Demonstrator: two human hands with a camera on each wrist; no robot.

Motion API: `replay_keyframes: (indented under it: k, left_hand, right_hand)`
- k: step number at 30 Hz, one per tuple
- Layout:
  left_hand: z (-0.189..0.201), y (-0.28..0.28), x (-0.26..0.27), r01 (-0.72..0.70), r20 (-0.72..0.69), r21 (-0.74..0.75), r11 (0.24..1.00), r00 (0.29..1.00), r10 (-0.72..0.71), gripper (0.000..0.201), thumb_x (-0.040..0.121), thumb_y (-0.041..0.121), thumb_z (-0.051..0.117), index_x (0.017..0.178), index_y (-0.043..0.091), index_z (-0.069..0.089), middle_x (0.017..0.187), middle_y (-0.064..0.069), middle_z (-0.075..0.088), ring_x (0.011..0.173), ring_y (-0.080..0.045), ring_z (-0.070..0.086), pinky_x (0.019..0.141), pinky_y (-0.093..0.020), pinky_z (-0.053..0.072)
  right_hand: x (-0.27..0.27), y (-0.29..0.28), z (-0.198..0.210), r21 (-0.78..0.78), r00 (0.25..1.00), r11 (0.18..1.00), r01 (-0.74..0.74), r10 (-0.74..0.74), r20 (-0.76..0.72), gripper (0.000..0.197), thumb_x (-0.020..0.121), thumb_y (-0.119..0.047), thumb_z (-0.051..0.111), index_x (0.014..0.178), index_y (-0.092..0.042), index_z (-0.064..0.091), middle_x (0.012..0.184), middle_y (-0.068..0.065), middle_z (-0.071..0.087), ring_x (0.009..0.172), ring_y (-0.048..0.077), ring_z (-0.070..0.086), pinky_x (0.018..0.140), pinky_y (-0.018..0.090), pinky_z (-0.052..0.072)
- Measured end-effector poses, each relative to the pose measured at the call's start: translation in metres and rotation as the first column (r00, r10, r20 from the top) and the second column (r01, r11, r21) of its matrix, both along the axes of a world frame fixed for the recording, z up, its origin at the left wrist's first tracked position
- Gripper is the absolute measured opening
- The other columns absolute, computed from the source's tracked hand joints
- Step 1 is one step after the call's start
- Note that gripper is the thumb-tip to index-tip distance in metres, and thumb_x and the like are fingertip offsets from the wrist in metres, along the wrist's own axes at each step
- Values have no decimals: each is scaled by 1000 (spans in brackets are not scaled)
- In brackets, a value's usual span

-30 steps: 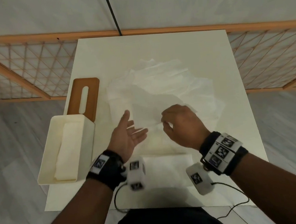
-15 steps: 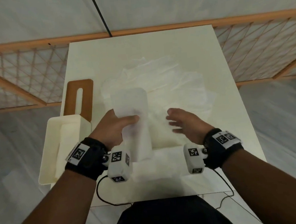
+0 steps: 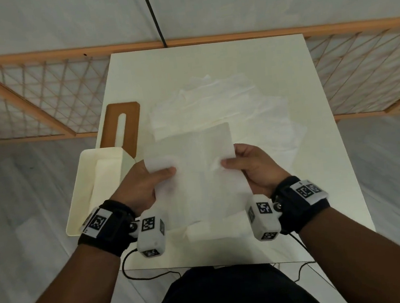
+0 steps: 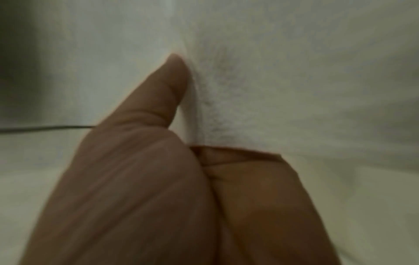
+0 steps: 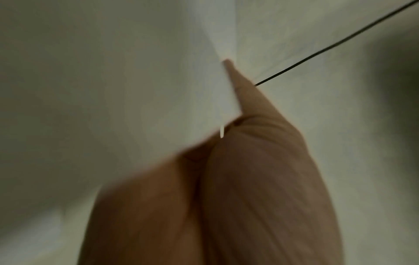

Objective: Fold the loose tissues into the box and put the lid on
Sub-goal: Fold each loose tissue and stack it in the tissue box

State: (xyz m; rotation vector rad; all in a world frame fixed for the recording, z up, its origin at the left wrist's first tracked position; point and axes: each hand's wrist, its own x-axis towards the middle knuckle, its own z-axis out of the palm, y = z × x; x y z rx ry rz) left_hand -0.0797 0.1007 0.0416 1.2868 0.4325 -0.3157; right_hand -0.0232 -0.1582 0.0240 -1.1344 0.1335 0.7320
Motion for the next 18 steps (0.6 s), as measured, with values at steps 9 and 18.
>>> replay_keyframes:
  k: [9, 18]
  left_hand:
    - [-5, 0, -9, 180, -40, 347, 920, 983, -177, 23, 91, 6, 68, 112, 15, 71, 107, 1, 76, 101, -18, 72, 87, -35, 59]
    - [-9, -12, -14, 204, -2, 306, 930, 977, -214, 21, 91, -6, 62, 87, 8, 77, 98, -10, 77, 96, -29, 72, 82, -33, 59]
  right_hand:
    - [3, -39, 2, -207, 987, 978, -12, 45, 156, 16, 87, 15, 60, 88, 2, 71, 89, 16, 71, 76, 28, 66, 71, 33, 52]
    - [-6, -68, -11, -358, 978, 928, 101, -28, 205, 29, 86, 19, 54, 72, 2, 73, 100, 12, 74, 80, 17, 65, 63, 19, 48]
